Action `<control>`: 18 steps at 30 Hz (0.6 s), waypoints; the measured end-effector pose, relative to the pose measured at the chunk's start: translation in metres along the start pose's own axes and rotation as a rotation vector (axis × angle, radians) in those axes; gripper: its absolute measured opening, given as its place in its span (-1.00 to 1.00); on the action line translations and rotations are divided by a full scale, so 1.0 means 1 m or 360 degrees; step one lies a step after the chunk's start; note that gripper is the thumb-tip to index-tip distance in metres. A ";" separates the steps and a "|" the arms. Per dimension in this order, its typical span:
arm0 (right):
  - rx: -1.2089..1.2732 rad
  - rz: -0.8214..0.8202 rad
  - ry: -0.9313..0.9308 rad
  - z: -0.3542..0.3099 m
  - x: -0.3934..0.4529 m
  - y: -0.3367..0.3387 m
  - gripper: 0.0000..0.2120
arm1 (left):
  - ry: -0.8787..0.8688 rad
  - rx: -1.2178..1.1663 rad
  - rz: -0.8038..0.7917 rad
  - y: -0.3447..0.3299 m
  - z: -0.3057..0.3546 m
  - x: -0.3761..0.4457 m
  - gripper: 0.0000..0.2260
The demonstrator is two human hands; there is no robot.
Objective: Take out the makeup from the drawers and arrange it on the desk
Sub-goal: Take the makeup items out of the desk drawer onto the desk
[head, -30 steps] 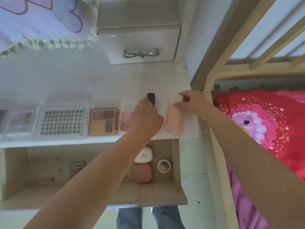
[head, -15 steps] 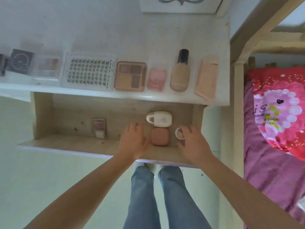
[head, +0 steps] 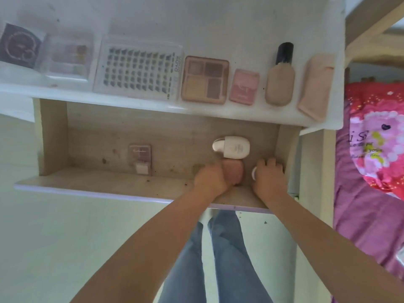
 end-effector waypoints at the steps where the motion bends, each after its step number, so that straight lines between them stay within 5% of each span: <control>1: 0.0022 0.0028 -0.0006 0.005 -0.006 0.005 -0.65 | 0.0061 -0.0091 0.0011 -0.005 0.008 0.003 -0.41; 7: 0.0405 0.0430 -0.0029 0.038 -0.042 0.039 -0.59 | 0.0430 -0.0274 0.0270 -0.023 0.033 0.018 -0.38; 12: 0.0542 0.0369 -0.0193 0.048 -0.033 0.034 -0.60 | 0.0320 -0.0088 0.0369 -0.017 0.027 0.021 -0.49; 18: 0.0680 0.0519 -0.0072 0.027 -0.012 0.062 -0.58 | -0.0009 -0.0087 0.0336 0.027 0.025 -0.007 -0.33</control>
Point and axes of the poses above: each hand's wrist, its own x-axis towards the middle knuckle, its own y-axis out of the back of the hand, z = x × y, the point moved 5 cm from there along x, towards the middle knuckle, and after that the axes turned 8 degrees about z, right-handed, at the moved point
